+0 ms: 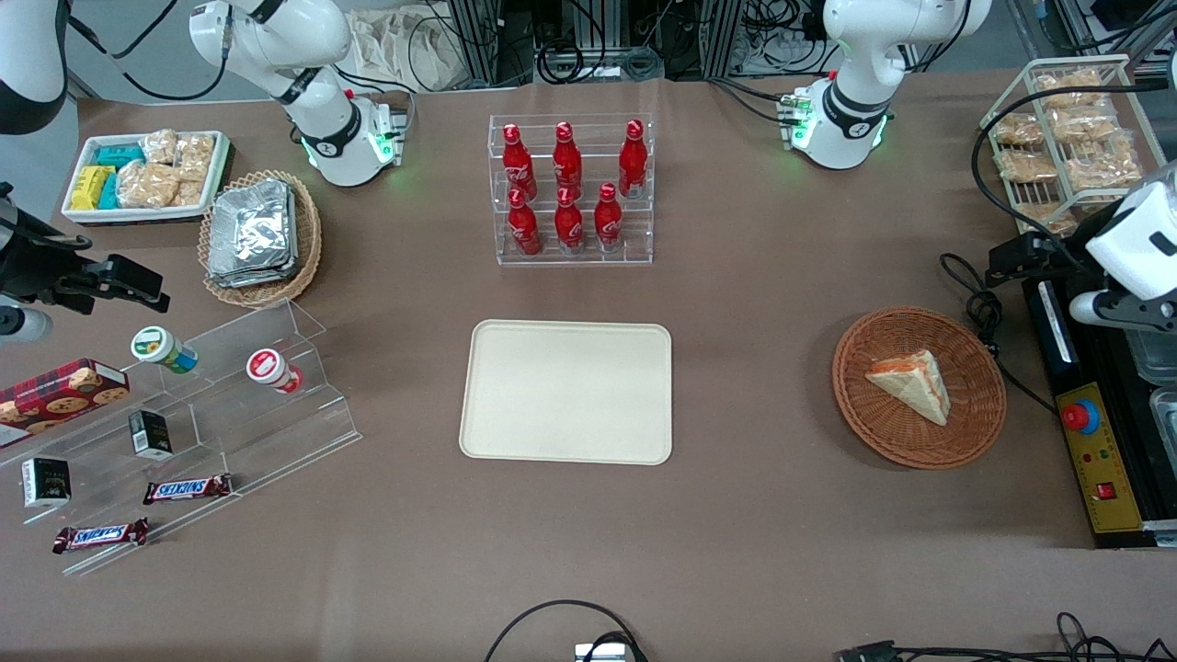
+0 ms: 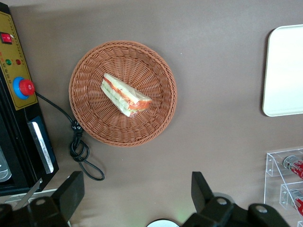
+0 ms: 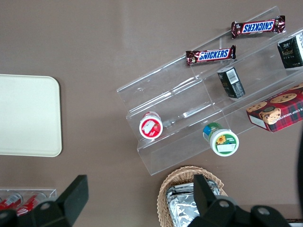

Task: Place sandwich from basket to tray
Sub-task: 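Move the left gripper over the wicker basket and lower toward the sandwich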

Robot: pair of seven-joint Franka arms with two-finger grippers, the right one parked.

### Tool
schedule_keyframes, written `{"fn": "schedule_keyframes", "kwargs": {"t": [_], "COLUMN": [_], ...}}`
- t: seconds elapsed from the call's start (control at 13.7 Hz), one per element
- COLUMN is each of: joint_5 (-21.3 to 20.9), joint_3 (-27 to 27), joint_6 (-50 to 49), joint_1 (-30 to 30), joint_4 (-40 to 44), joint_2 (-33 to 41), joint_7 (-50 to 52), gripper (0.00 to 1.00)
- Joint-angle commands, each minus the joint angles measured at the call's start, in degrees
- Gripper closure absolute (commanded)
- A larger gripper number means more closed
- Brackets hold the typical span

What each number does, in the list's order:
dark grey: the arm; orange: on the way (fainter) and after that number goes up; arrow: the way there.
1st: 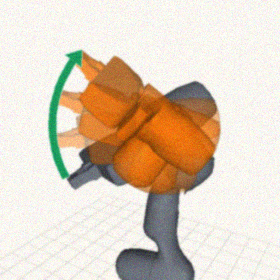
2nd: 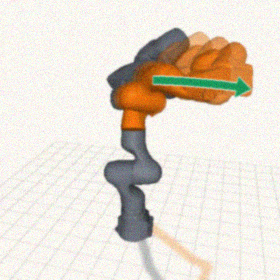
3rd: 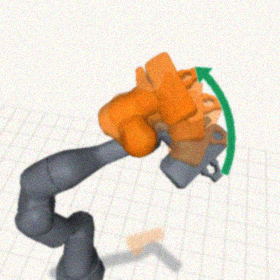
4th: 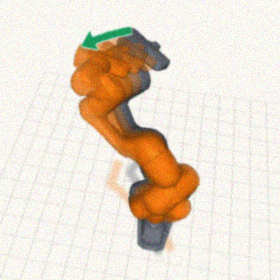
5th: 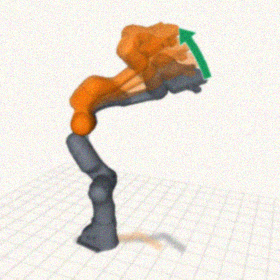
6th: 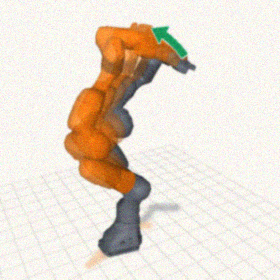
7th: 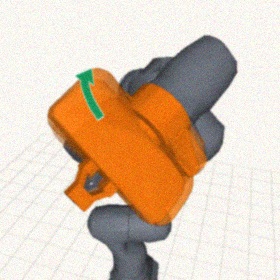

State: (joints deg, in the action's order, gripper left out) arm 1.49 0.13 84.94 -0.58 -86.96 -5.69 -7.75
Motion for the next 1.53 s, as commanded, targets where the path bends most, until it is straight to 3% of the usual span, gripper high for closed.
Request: {"fn": "schedule_keyframes", "kwargs": {"t": [0.0,0.22,0.58,0.88,1.17,1.31,1.46], "joint_5": [-1.0,-1.1,-1.8,-1.3,0.5,0.5,0.3], "joint_3": [0.7,0.7,1.3,1.7,1.6,1.5,1.3], "joint_6": [-1.5,-1.9,0.7,21.0,40.2,47.1,47.8], "joint_1": [-0.6,-0.9,-0.2,2.0,2.8,2.3,1.8], "joint_4": [2.1,3.5,-5.9,-22.9,-37.4,-40.9,-41.0], "joint_2": [-1.3,-2.9,-1.8,3.7,4.4,2.6,0.0], "joint_7": [-0.4,0.0,14.5,22.2,34.4,41.2,46.0], "gripper": [0.0,0.0,0.0,0.0,0.0,0.0,0.0]}}
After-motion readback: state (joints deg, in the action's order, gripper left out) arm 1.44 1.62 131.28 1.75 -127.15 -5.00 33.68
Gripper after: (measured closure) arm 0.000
